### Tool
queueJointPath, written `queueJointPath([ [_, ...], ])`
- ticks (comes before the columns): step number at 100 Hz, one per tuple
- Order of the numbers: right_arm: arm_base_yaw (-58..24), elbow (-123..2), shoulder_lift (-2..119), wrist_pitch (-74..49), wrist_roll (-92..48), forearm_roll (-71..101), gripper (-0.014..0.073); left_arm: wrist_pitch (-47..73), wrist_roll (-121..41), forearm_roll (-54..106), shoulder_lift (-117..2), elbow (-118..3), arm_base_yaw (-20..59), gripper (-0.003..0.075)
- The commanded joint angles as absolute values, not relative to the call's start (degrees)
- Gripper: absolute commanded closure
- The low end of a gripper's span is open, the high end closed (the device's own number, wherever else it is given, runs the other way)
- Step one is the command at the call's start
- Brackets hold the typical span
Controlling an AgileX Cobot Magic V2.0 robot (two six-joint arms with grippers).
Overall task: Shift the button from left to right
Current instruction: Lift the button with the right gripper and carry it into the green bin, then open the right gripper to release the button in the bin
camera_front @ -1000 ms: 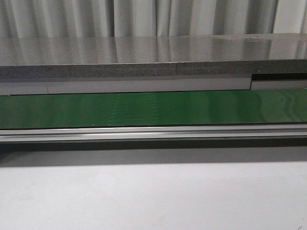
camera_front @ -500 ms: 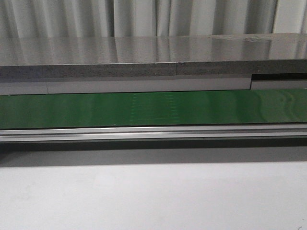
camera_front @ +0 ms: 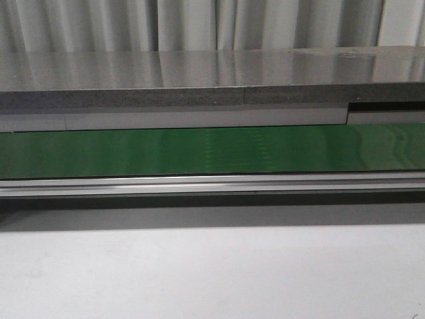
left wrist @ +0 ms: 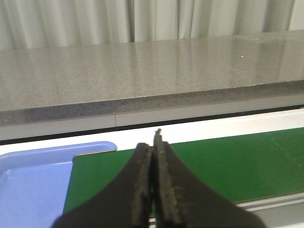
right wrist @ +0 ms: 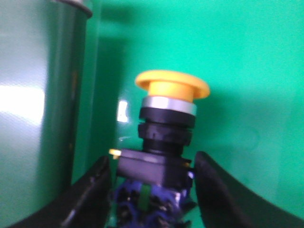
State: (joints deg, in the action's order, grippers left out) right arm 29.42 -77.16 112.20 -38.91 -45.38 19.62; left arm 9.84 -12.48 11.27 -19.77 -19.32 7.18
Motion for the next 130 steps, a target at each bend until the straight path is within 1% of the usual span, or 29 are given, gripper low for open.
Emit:
queueJointPath([
  [1,29.7,-79.0,109.4,-37.1,-45.9,21.0,0.0135,5.7,-12.3,11.7,-20.2,-21.0,7.6,0.074],
  [8,29.7,-79.0,109.4,-37.1,-45.9,21.0,0.0121,5.7,-12.3,11.7,-20.2,-21.0,7.6,0.074],
  [37,29.7,-79.2,108.8,-36.8,-45.9,21.0,0.0121,5.7,-12.3,11.7,-20.2,-21.0,7.6,0.074],
  [65,28.6,-79.3,104.1,-34.7,-45.9,23.9,0.0128,5.7,-12.3,11.7,-20.2,-21.0,7.6,0.074],
  [77,26.1,-79.3,101.8,-33.5,-45.7,25.1,0.0128,5.7,-12.3,11.7,-20.2,-21.0,7.6,0.074],
  [87,23.2,-79.3,100.0,-32.1,-42.9,26.0,0.0128,5.7,-12.3,11.7,-20.2,-21.0,7.6,0.074],
  [102,17.5,-79.3,97.9,-31.8,-40.6,26.0,0.0128,5.7,-12.3,11.7,-20.2,-21.0,7.6,0.074],
  [130,8.1,-78.8,95.1,-31.2,-31.9,23.3,0.0128,5.7,-12.3,11.7,-20.2,-21.0,7.6,0.074],
])
